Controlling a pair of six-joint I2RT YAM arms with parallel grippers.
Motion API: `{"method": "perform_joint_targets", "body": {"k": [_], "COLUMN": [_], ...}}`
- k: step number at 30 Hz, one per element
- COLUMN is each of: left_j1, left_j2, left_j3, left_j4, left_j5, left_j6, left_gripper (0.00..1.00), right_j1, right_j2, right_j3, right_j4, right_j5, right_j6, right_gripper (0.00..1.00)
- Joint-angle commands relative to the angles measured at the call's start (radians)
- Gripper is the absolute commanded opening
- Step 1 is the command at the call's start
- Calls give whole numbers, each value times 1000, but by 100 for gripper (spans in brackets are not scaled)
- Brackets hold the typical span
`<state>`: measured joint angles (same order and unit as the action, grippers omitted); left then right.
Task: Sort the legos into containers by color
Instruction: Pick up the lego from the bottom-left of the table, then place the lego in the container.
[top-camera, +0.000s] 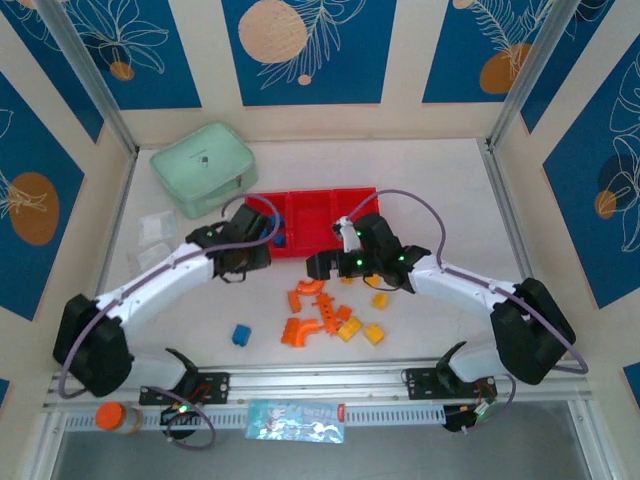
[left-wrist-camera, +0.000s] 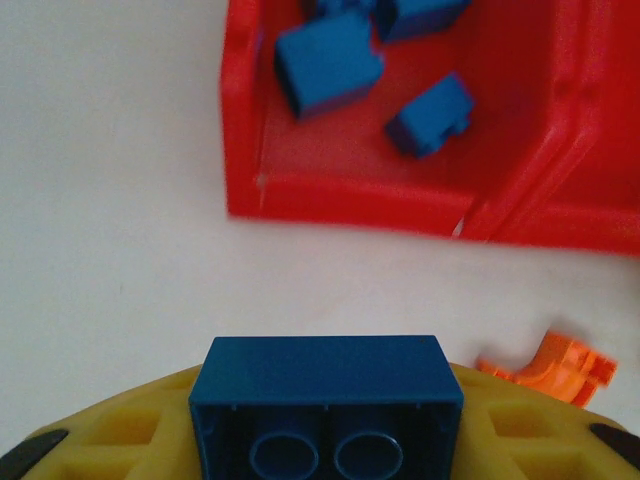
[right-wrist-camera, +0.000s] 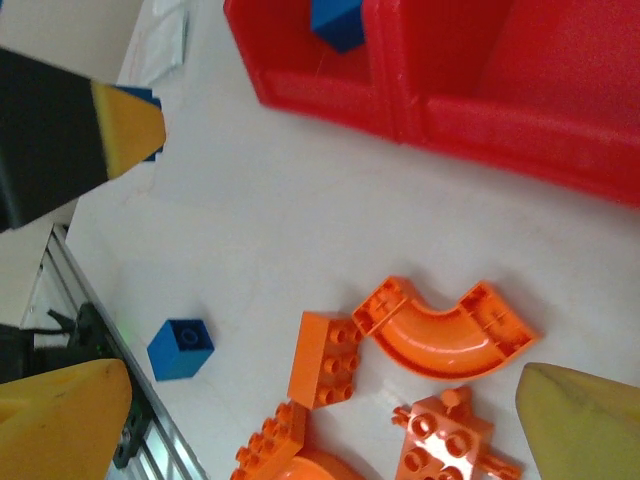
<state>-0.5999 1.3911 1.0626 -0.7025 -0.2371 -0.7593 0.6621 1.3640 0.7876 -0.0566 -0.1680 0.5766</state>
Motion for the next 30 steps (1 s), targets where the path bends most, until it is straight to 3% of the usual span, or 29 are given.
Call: {"method": "perform_joint_targets", "body": {"k": [1,10,15,24,30], "left_j1": [38,134,145,146,130], "left_j2": [108,446,527,441,255], "left_j3": [114,423,520,512,339], "left_j4": [-12,-14,-33,-54,-50], "left_j5": [-30,-18,-31,5,78], "left_j6": [117,201,232,244,255], "left_gripper": [41,42,56,64,67], "right_j1": [-29,-63,-73,-78,-46], "right_j2": [-38,-86,-110,-118,-97], "right_j3": [41,58,55,73,94], "right_j4": [-67,-112,-130,-164,-216], "right_j5": [20,42,52,41,27], "right_j6": [-11,-20,-25,-52,-98], "right_gripper": [99,99,99,99,99]}}
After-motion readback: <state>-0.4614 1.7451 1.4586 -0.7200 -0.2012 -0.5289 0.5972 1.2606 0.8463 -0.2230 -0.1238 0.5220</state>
